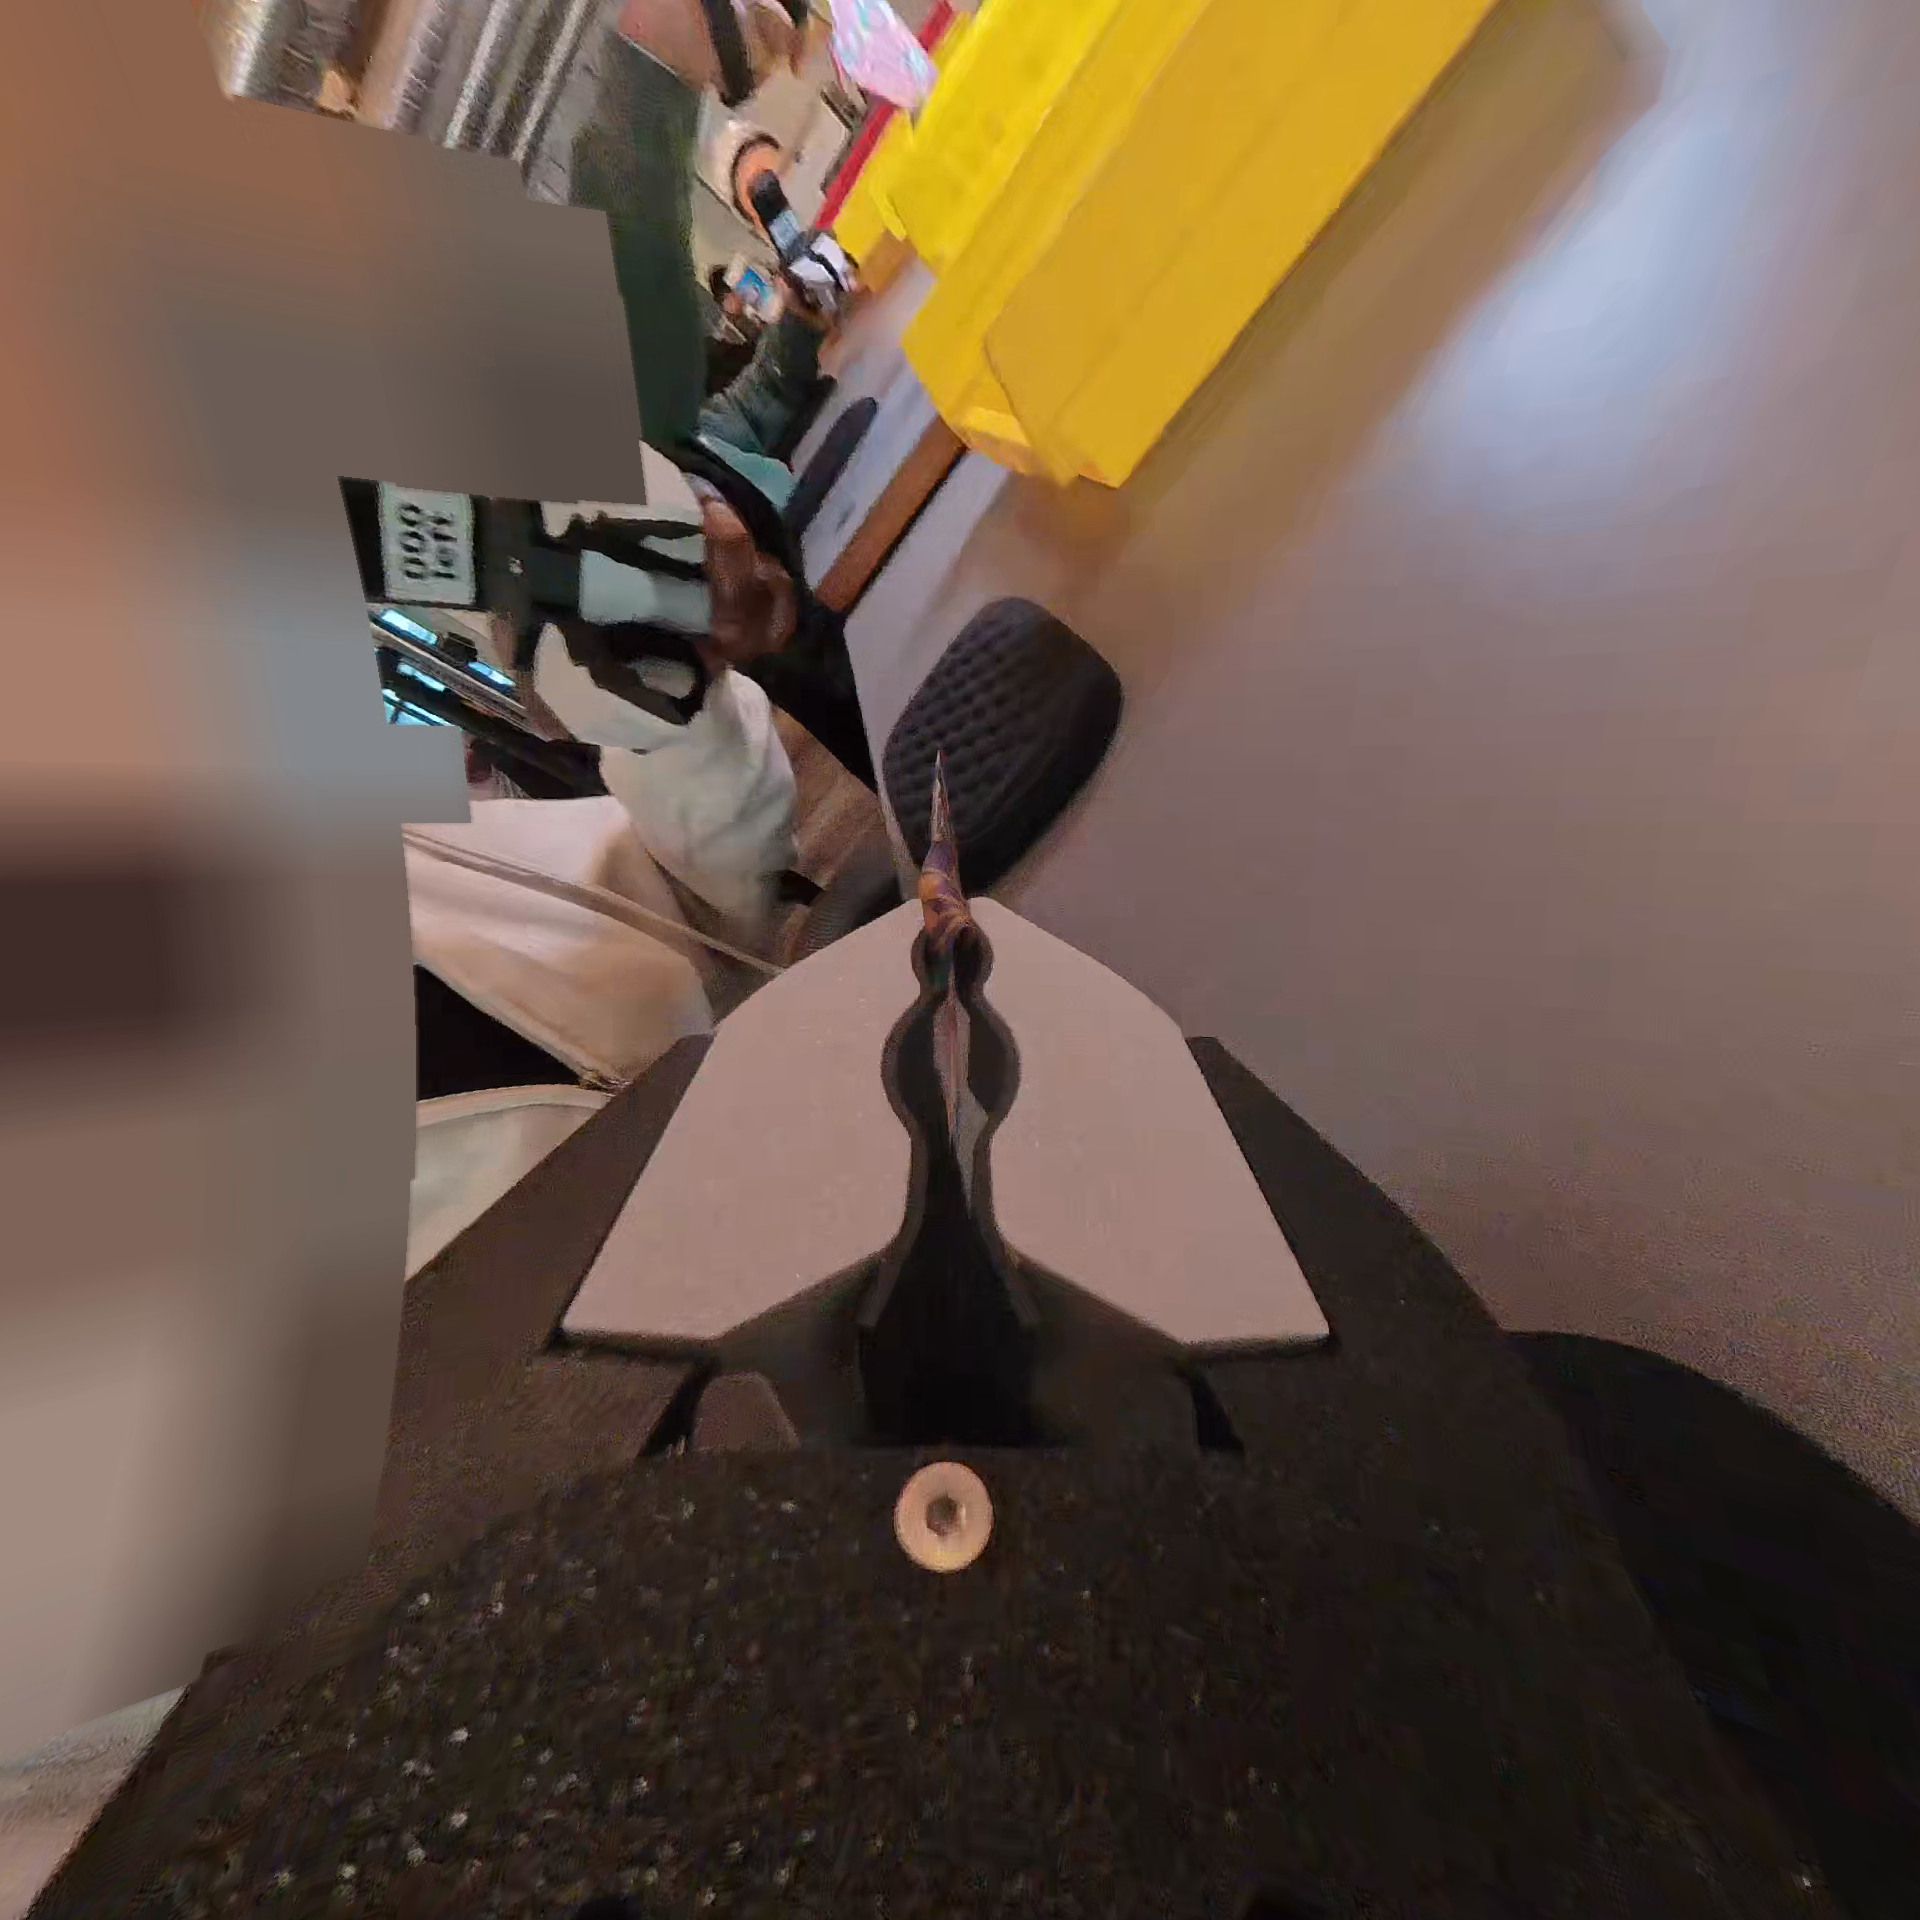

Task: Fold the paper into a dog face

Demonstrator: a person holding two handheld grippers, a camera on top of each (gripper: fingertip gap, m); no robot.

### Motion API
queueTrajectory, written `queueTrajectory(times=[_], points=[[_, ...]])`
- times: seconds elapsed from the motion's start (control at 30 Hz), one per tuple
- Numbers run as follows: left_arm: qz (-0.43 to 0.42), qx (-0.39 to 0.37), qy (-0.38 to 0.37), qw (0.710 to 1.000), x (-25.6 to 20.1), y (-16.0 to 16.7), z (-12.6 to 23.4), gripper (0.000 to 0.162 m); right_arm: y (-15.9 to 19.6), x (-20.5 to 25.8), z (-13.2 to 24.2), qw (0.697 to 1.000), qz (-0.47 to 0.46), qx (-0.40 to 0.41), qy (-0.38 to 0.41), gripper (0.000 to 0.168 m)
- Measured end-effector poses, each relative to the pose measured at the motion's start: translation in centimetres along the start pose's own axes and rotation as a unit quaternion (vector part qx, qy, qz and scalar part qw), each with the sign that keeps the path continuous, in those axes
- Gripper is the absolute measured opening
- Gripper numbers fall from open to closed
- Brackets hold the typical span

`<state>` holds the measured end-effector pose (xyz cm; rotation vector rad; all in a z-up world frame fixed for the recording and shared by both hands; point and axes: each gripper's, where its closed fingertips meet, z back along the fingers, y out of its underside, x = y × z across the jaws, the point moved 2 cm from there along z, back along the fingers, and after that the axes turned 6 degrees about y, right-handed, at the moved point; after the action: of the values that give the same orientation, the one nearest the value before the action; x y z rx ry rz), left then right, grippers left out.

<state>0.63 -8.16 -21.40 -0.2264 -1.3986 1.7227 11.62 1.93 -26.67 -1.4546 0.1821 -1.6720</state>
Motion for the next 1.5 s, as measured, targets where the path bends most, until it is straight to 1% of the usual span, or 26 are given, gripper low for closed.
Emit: queueTrajectory(times=[0.1, 0.17, 0.23, 0.3, 0.37, 0.4, 0.43, 0.53, 0.63, 0.73, 0.77, 0.87, 0.9, 0.97, 1.0, 1.07, 1.17, 1.27, 1.3, 1.33, 1.37, 1.5], points=[[0.031, 0.051, 0.055, 0.997, 1.6, 2.0, -3.0, 0.03, 0.0, -3.9, -1.7, 0.997, -0.025, 0.06, 0.035, 0.001], [0.05, 0.09, 0.107, 0.989, 1.5, 3.9, -5.7, 0.019, -0.1, -5.3, -2.7, 0.996, -0.036, 0.075, 0.041, 0.002], [0.075, 0.126, 0.162, 0.976, 0.6, 6.0, -8.7, 0.011, 0.0, -6.2, -3.5, 0.994, -0.038, 0.091, 0.048, 0.003], [0.084, 0.17, 0.187, 0.964, 0.0, 8.6, -11.0, 0.006, 0.0, -6.8, -3.8, 0.993, -0.033, 0.097, 0.054, 0.005], [0.074, 0.216, 0.208, 0.951, -0.7, 11.1, -12.2, 0.001, -0.1, -7.2, -4.0, 0.994, -0.02, 0.096, 0.058, 0.013], [0.07, 0.226, 0.214, 0.948, -0.9, 11.9, -12.5, 0.0, -0.1, -7.4, -4.0, 0.993, -0.009, 0.097, 0.063, 0.019], [0.072, 0.217, 0.223, 0.948, -1.2, 12.1, -12.7, 0.0, 0.0, -7.7, -4.0, 0.993, 0.002, 0.098, 0.069, 0.027], [0.103, 0.202, 0.242, 0.944, -1.3, 12.2, -12.7, 0.0, 0.3, -8.2, -3.9, 0.989, 0.056, 0.1, 0.089, 0.028], [0.116, 0.187, 0.246, 0.944, -1.3, 12.3, -12.7, 0.0, 0.3, -8.4, -3.8, 0.981, 0.118, 0.105, 0.116, 0.023], [0.114, 0.187, 0.25, 0.943, -1.3, 12.3, -12.7, 0.0, 0.1, -9.1, -3.4, 0.959, 0.199, 0.113, 0.166, 0.006], [0.11, 0.19, 0.252, 0.942, -1.2, 12.3, -12.7, 0.0, 0.1, -9.0, -3.4, 0.954, 0.219, 0.117, 0.17, 0.004], [0.09, 0.209, 0.247, 0.942, -0.7, 12.2, -12.6, 0.0, 0.5, -9.0, -3.6, 0.928, 0.287, 0.131, 0.197, 0.002], [0.09, 0.197, 0.241, 0.946, -0.4, 11.6, -12.7, 0.0, 0.7, -9.2, -3.6, 0.918, 0.306, 0.142, 0.21, 0.002], [0.112, 0.159, 0.243, 0.95, -0.1, 10.0, -13.0, 0.0, 1.1, -9.3, -3.7, 0.907, 0.325, 0.143, 0.227, 0.002], [0.121, 0.151, 0.248, 0.949, -0.2, 9.6, -13.3, 0.0, 1.3, -9.1, -3.9, 0.908, 0.326, 0.14, 0.225, 0.002], [0.12, 0.163, 0.251, 0.947, -0.6, 9.9, -14.2, 0.0, 1.4, -9.1, -4.1, 0.913, 0.314, 0.133, 0.222, 0.002], [0.129, 0.195, 0.252, 0.939, -1.2, 11.4, -15.0, 0.001, 1.3, -8.9, -3.9, 0.914, 0.315, 0.127, 0.224, 0.001], [0.15, 0.184, 0.251, 0.938, -0.9, 11.6, -14.9, 0.0, 1.4, -8.4, -4.0, 0.906, 0.348, 0.116, 0.211, 0.0], [0.151, 0.185, 0.25, 0.939, -0.8, 11.7, -14.9, 0.0, 1.3, -8.2, -4.2, 0.895, 0.377, 0.113, 0.208, 0.0], [0.152, 0.183, 0.25, 0.939, -0.8, 11.7, -14.9, 0.0, 1.5, -7.9, -4.2, 0.877, 0.417, 0.113, 0.208, 0.0], [0.156, 0.18, 0.251, 0.938, -0.8, 11.7, -14.9, 0.0, 1.7, -7.8, -4.3, 0.852, 0.464, 0.113, 0.213, 0.0], [0.191, 0.166, 0.258, 0.933, -0.7, 11.7, -14.9, 0.0, 2.9, -7.1, -4.9, 0.725, 0.633, 0.122, 0.241, 0.001]])
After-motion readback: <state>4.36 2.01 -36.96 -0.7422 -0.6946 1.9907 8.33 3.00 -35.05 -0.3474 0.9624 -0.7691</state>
